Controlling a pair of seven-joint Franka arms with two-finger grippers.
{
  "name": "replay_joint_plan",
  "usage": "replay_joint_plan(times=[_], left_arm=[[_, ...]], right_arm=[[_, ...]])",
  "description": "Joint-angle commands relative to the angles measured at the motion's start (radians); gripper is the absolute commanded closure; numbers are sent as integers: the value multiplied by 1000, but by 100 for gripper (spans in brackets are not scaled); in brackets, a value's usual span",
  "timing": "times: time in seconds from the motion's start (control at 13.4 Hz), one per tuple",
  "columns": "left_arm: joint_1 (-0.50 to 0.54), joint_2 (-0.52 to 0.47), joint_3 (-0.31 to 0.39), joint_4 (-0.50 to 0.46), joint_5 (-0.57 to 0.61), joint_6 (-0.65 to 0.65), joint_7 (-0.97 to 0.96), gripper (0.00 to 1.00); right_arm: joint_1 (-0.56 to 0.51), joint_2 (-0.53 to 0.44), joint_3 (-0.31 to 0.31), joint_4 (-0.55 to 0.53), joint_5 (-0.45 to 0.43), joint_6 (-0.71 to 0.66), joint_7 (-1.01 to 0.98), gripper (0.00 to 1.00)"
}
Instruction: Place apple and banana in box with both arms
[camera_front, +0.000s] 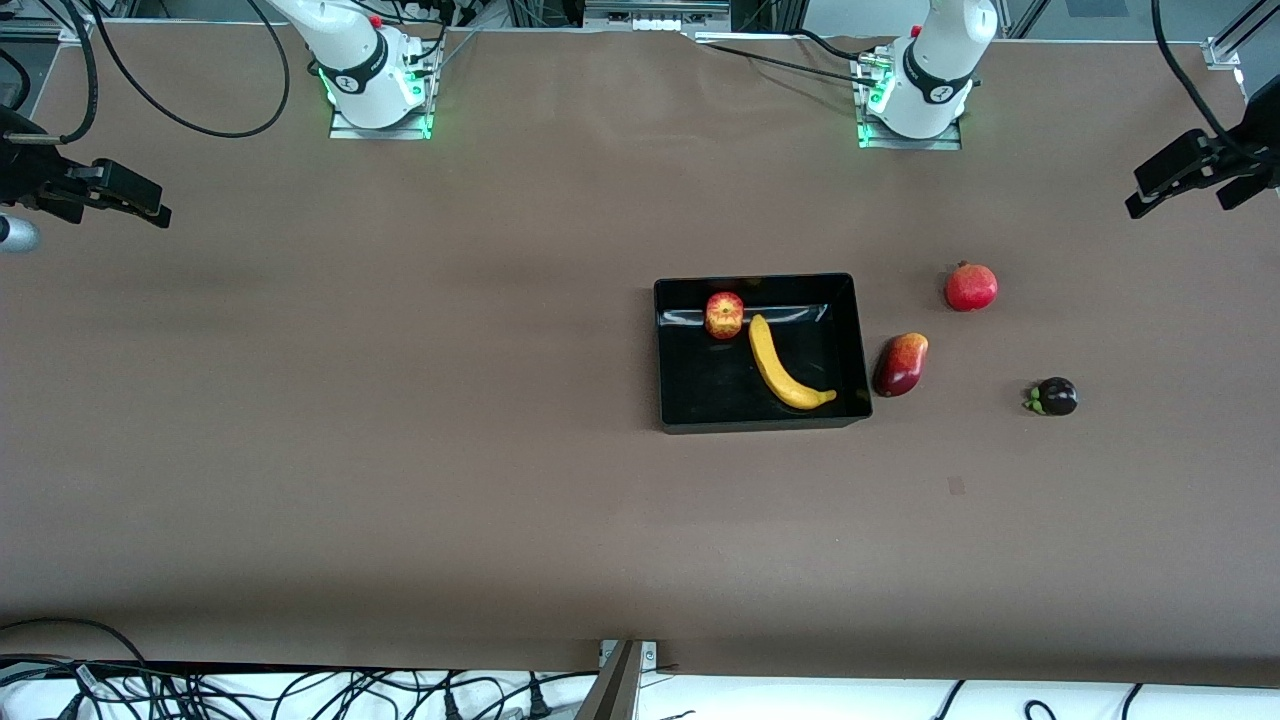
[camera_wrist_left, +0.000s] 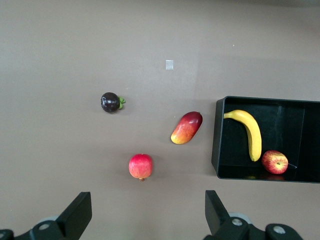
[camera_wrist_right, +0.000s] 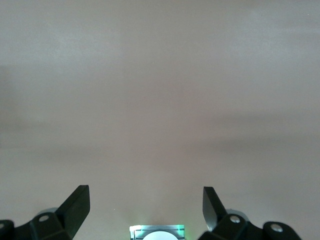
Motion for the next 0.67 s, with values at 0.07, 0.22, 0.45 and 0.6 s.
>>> replay_joint_plan(times=[0.07,0.22,0.45,0.6], left_arm=[[5,7,5,31,-25,-28,28,0],[5,12,5,40,-27,-37,29,0],[5,18,5,42,-24,-42,29,0],[5,19,5,49,-25,-45,75,0]], right_arm=[[-1,-3,1,13,13,-20,4,0],[-1,-3,1,13,13,-20,4,0],[-1,-3,1,13,13,-18,4,0],[-1,-3,1,13,13,-18,4,0]])
